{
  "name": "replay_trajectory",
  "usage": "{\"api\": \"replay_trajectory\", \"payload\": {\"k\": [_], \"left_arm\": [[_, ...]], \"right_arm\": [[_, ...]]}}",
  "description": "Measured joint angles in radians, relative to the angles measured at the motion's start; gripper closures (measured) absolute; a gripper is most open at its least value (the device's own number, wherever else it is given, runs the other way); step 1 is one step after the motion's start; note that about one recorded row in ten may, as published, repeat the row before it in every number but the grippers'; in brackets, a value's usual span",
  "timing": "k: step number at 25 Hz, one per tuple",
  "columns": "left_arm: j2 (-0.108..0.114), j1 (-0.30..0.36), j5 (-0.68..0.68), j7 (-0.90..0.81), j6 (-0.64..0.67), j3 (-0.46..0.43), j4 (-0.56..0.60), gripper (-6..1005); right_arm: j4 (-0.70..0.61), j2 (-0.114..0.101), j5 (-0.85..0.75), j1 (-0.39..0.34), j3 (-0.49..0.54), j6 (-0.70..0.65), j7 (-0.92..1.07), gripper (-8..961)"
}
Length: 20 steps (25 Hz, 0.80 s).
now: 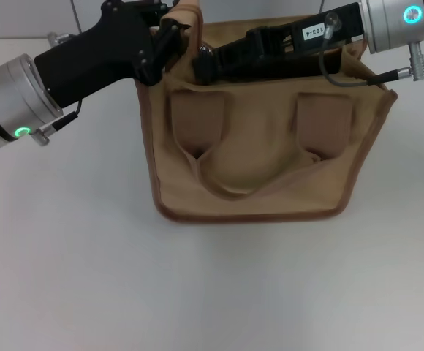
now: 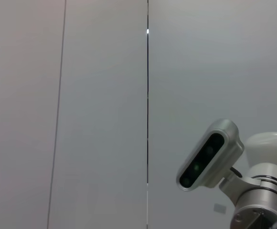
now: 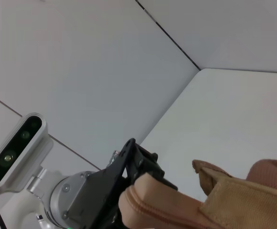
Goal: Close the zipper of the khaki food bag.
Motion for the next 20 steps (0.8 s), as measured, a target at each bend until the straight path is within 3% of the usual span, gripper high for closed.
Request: {"api": "replay_trajectory", "payload": {"k": [18, 20], "left_arm": [[0.001, -0.009, -0.038, -0.002, -0.003, -0.005, -0.039, 946], [0.001, -0.005, -0.04, -0.003, -0.003, -0.005, -0.039, 945]], "right_arm": [[-0.017, 0.024, 0.004, -0.028, 0.008, 0.035, -0.086, 659], [-0.044, 0.031, 0.004, -0.042, 0.005, 0.039, -0.09, 807]]}}
